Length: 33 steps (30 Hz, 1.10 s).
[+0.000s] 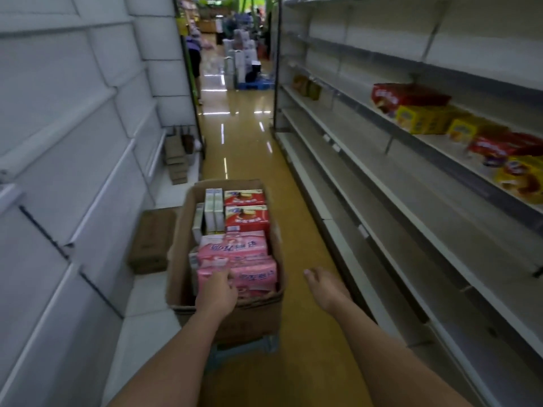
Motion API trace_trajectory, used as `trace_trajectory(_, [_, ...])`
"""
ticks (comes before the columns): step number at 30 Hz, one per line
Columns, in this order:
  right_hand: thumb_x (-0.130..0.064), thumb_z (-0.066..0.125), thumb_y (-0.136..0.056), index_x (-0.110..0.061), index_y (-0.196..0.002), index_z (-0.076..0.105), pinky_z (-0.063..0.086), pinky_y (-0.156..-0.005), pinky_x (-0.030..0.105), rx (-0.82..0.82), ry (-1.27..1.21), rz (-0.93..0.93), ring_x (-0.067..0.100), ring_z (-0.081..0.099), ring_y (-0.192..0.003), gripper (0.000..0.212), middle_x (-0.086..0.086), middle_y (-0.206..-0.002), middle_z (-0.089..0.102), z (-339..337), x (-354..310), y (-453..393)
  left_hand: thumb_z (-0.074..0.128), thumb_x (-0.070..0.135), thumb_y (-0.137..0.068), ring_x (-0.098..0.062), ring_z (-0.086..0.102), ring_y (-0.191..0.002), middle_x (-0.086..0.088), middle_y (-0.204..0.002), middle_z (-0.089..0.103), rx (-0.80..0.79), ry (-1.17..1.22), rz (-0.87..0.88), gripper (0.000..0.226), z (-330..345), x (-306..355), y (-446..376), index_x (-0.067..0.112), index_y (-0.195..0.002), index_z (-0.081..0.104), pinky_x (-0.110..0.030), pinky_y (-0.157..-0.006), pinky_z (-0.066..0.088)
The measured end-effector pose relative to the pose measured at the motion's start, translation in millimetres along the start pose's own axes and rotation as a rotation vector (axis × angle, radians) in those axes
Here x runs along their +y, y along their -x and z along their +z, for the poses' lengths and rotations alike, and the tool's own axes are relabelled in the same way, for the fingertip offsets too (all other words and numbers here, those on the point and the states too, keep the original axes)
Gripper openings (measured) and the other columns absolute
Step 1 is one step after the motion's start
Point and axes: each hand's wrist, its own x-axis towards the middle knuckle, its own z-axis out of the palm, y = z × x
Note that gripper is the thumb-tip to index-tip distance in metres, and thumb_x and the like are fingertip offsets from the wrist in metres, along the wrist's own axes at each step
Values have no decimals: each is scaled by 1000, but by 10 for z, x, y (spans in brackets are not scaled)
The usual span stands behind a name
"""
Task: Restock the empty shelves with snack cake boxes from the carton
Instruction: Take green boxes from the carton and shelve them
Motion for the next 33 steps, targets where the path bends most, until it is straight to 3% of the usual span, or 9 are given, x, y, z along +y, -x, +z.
trace_trajectory(3, [-41,36,-101,-5,-145,34,36,-103,31,-24,-31,-45,28,41,-133,56,15,-146,42,243,-329,-213,50,24,-95,-15,58,-85,4,-94,61,37,-14,-67,16,-149,-277,-188,23,-105,62,-27,-71,48])
trace_trajectory(7, [-39,37,-101,-11,-135,43,43,-79,27,-42,-48,-90,24,56,-116,45,10,-130,56,374,-661,-537,51,24,-95,-17,61,-91,2,-101,65,39,0,-104,15,-251,-429,-484,25,-108,59,-27,-73,48])
trace_trajectory(11, [-44,38,-99,-15,-134,43,50,-88,37,-74,-33,-129,25,60,-109,46,9,-124,60,404,-895,-1005,54,30,-93,-12,57,-81,7,-93,63,40,13,-125,3,-276,-469,-858,32,-91,53,-26,-67,46])
trace_trajectory(13, [-40,38,-100,-13,-129,47,49,-88,37,-92,-25,-148,25,60,-107,40,9,-122,61,397,-1013,-1290,56,28,-91,-13,58,-82,7,-95,64,38,35,-129,3,-293,-427,-1107,30,-94,57,-25,-63,43])
trace_trajectory(15, [-36,39,-100,-11,-125,48,49,-90,38,-105,-36,-152,26,60,-107,37,11,-121,60,374,-1134,-1567,58,24,-88,-18,63,-89,4,-100,67,37,42,-111,13,-299,-372,-1382,25,-101,61,-28,-70,49])
trace_trajectory(20, [-35,42,-100,-7,-136,42,46,-98,41,-185,-56,-132,27,56,-116,46,12,-130,57,349,-1413,-2241,54,19,-93,-22,60,-101,-4,-116,61,36,-21,-141,26,-286,-227,-2055,18,-119,59,-32,-78,50])
trace_trajectory(26, [-32,40,-101,-4,-141,36,39,-103,35,-255,-38,-112,32,45,-127,49,15,-142,46,401,-1696,-2878,52,14,-92,-26,59,-102,-8,-117,60,7,-64,-157,25,-218,-238,-2688,13,-115,60,-37,-83,52])
trace_trajectory(31, [-42,38,-99,-13,-133,40,44,-71,33,-250,169,-152,29,59,-95,44,13,-118,60,601,-1808,-3293,53,11,-91,-29,57,-100,-10,-117,58,1,-41,-182,25,-186,-310,-3095,10,-115,59,-38,-81,51])
trace_trajectory(33, [-41,39,-99,-14,-133,40,41,-70,31,-259,205,-166,29,58,-97,44,12,-120,59,699,-1863,-3425,52,10,-91,-29,56,-101,-10,-120,54,-13,-30,-206,29,-178,-331,-3261,11,-120,57,-37,-81,50])
